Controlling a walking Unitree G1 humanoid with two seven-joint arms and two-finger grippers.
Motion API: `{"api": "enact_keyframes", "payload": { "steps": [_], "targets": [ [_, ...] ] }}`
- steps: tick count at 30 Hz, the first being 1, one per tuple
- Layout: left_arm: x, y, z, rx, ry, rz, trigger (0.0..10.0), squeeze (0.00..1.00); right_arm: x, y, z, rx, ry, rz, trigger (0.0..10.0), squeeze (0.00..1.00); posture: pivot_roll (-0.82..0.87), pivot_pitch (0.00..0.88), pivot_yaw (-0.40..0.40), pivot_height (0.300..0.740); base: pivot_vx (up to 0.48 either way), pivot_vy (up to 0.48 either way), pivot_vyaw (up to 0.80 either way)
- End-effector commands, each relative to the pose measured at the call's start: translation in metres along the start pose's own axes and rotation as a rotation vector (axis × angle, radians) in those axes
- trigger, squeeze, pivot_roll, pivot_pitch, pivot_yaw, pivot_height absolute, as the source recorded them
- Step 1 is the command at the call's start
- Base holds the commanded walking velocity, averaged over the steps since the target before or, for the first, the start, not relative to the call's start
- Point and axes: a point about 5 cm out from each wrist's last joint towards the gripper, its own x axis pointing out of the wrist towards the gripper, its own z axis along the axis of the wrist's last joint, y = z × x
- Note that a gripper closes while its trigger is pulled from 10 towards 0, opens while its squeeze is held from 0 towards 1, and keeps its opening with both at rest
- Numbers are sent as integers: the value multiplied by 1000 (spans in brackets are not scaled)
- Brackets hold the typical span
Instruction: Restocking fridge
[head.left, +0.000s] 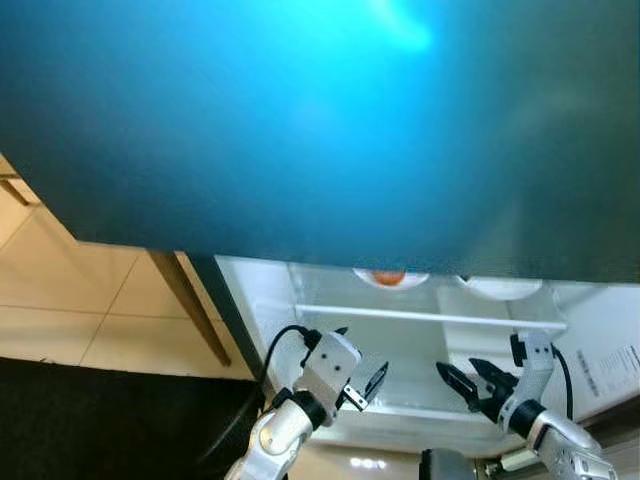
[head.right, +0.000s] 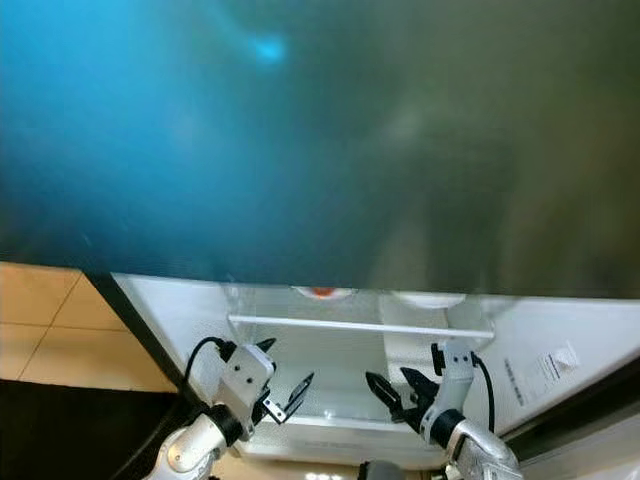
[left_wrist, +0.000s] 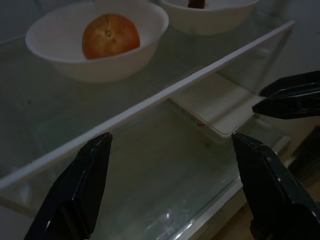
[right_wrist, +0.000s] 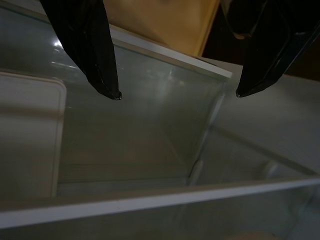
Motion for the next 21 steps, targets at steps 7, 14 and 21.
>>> {"api": "enact_keyframes", "payload": {
  "steps": [7, 14, 21],
  "targets": [
    [-5, -12, -13, 10, 67, -108, 10000, 0, -9, -5, -7, 66, -31, 3, 10000, 0, 0, 68, 8, 629, 0, 0, 0],
    [-7, -29, -19, 2, 107, -255, 10000, 0, -12, -12, -20, 61, 21, -95, 10000, 0, -1, 67, 9, 639, 0, 0, 0],
    [-4, -26, -18, -6, 106, -254, 10000, 0, -13, -11, -21, 85, 4, -71, 10000, 0, -2, 65, 10, 639, 0, 0, 0]
  ]
}}
